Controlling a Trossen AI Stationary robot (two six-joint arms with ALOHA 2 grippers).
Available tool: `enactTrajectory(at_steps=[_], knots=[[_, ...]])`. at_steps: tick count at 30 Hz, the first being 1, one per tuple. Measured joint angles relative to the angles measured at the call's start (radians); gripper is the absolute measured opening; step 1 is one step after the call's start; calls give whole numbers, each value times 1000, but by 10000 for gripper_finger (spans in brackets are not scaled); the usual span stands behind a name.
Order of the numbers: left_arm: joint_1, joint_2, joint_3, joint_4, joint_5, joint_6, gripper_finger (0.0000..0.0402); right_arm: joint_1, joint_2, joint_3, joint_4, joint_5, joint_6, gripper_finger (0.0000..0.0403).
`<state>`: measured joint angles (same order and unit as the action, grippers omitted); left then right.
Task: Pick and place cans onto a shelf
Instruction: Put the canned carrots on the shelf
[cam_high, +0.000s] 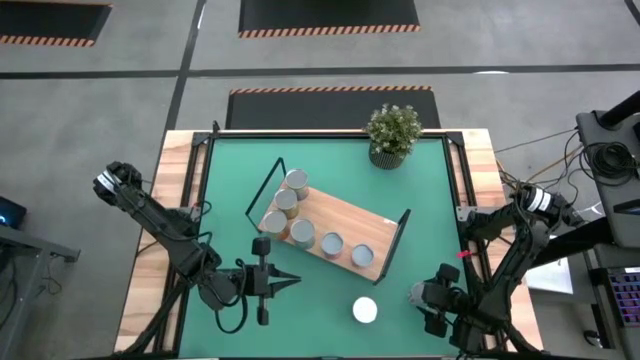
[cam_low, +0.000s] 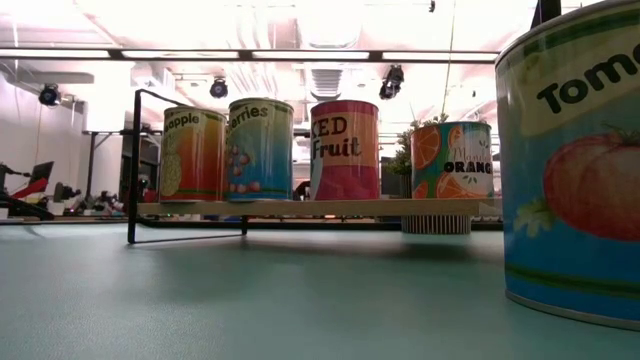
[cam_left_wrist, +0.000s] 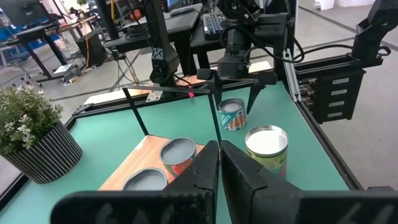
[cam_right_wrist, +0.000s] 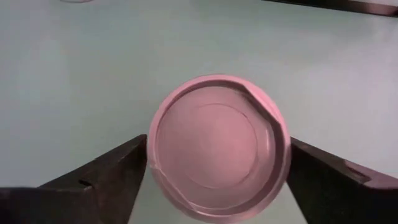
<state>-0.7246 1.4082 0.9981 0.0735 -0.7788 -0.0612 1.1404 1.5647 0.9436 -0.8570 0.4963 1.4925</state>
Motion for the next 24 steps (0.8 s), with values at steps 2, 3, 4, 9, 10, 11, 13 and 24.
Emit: enactTrajectory(at_steps=[2,3,4,9,10,11,13,24], knots=[[0,0,0,0,0,0,0,0,-2,0,-1,1,0,320],[0,0,0,0,0,0,0,0,-2,0,-1,2,-2,306],[0,0,0,0,0,0,0,0,-2,0,-1,4,-6,293],[0,-2,0,1,0,25,0,-2,-4,-2,-19,32,-11,269],[0,-4,0,1,0,26,0,-3,-6,-2,-24,49,-11,269],[0,-9,0,0,0,27,0,-3,-12,-2,-29,61,-12,271],[0,-20,2,0,-9,27,0,-3,-30,-2,-43,76,-11,286],[0,-101,4,-1,-25,74,0,-3,-225,105,-22,273,-190,300]])
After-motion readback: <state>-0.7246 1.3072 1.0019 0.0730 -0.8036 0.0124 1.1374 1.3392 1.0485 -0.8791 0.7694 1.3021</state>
